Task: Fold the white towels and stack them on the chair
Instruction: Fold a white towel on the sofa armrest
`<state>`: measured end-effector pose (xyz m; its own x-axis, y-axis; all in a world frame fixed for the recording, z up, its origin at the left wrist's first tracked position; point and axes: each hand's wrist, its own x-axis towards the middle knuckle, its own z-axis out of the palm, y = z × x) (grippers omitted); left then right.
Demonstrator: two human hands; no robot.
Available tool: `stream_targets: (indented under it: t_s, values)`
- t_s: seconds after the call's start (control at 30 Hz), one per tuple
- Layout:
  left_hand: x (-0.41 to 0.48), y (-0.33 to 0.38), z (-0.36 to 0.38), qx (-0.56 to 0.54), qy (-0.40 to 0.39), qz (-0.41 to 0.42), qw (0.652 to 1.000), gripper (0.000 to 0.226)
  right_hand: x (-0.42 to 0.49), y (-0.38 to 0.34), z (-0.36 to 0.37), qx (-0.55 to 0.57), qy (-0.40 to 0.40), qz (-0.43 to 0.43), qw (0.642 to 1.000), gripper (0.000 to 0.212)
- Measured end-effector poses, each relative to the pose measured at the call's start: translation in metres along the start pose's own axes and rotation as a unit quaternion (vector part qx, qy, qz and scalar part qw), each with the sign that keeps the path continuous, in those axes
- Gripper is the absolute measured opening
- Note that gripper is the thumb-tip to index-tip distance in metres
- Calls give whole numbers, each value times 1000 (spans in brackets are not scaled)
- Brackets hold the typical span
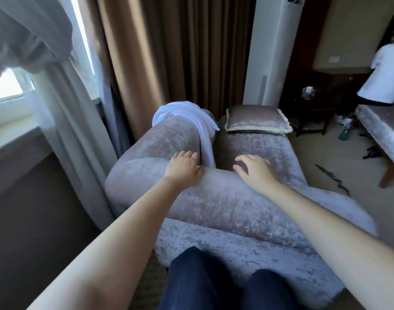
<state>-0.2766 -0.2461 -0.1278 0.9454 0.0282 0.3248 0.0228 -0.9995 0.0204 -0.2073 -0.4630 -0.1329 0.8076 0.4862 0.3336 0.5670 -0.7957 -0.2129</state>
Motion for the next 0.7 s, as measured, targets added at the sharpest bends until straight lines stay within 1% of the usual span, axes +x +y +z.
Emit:
stream_targets:
  t_s: [0.13, 0.2, 0.23, 0.3, 0.43, 0.47, 0.57, 0.63, 0.7]
  values:
    - [12, -17, 14, -11, 1, -17, 1000, 43, 24, -7, 26, 33, 25, 10, 999, 32]
    - [23, -22, 20, -25, 22, -22, 999, 49, 38, -8, 37, 52, 46, 21, 997, 29]
    - [32, -26, 23, -26, 46, -19, 998, 52, 46, -9, 41, 59, 60, 26, 996, 28]
    - [51, -33, 29, -13, 94, -11, 995, 47, 65, -11, 49, 58, 79, 24, 995, 25]
    - [89, -44, 43, -4, 96, -4, 995, 22, 105, -8, 71, 37, 76, 33, 996, 24]
    - [99, -46, 48, 0, 98, 0, 995, 21, 117, -6, 76, 35, 74, 40, 996, 25]
    - [126, -55, 65, -9, 123, 7, 992, 31, 154, -3, 88, 40, 77, 64, 994, 26]
    - [144, -65, 73, -23, 147, -24, 989, 29, 180, -3, 96, 46, 82, 81, 992, 28]
    - [159, -75, 80, -48, 160, -76, 983, 20, 205, -4, 105, 56, 77, 91, 991, 31]
